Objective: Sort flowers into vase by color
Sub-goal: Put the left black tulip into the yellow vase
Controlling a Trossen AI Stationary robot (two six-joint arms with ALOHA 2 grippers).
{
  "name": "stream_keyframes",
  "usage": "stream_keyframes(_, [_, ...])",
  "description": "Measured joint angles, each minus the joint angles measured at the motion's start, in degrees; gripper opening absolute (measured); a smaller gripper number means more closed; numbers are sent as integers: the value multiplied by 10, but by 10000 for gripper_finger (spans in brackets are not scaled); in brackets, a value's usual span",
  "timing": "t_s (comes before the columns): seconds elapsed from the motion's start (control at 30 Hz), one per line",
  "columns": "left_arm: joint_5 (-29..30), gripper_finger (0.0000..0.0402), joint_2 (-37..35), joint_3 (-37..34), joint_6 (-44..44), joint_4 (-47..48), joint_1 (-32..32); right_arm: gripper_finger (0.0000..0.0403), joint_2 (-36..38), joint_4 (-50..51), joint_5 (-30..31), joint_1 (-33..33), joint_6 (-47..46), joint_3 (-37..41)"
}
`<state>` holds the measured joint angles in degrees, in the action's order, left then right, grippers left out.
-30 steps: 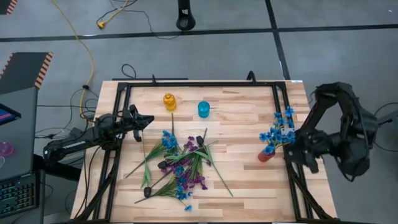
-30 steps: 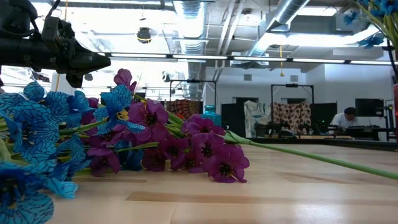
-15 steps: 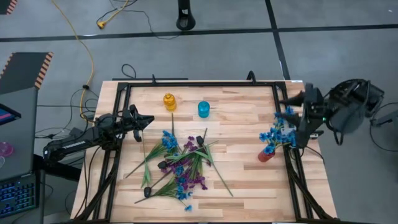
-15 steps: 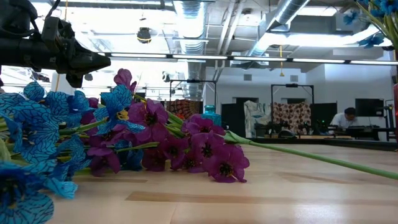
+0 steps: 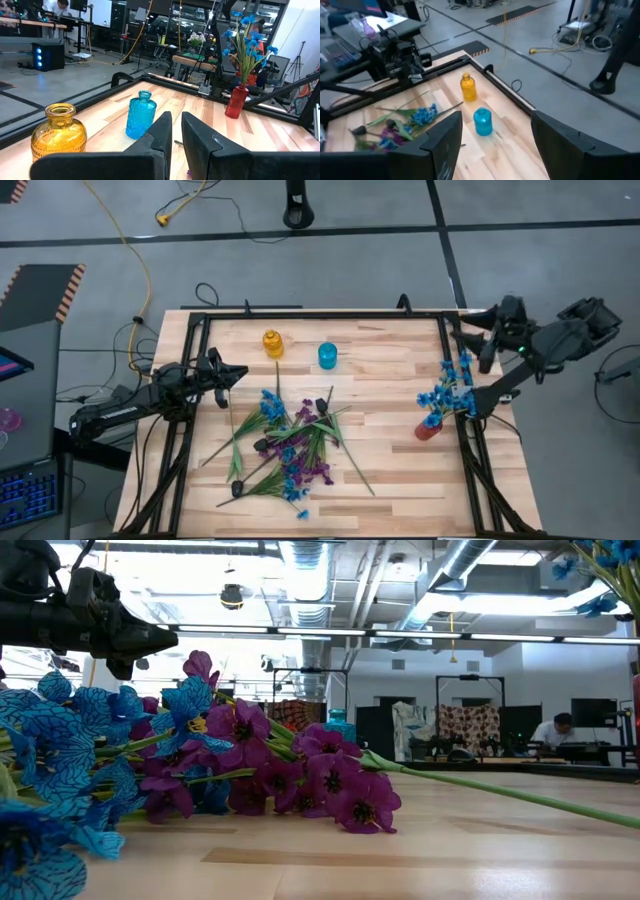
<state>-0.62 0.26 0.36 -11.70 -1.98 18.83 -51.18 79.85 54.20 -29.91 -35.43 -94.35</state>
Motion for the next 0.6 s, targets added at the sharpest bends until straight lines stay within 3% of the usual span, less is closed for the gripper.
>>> stream_keyframes(0.27, [0, 30, 0, 0, 0, 0, 0, 265, -1, -165, -15, 113, 151, 99])
stream_keyframes(0.47, [0, 30, 0, 0, -1, 0, 0, 265, -4, -327, -198, 262, 276, 159])
stream_keyframes(0.6, [0, 30, 0, 0, -1, 0, 0, 265, -25, -370, -343, 372, 320, 182])
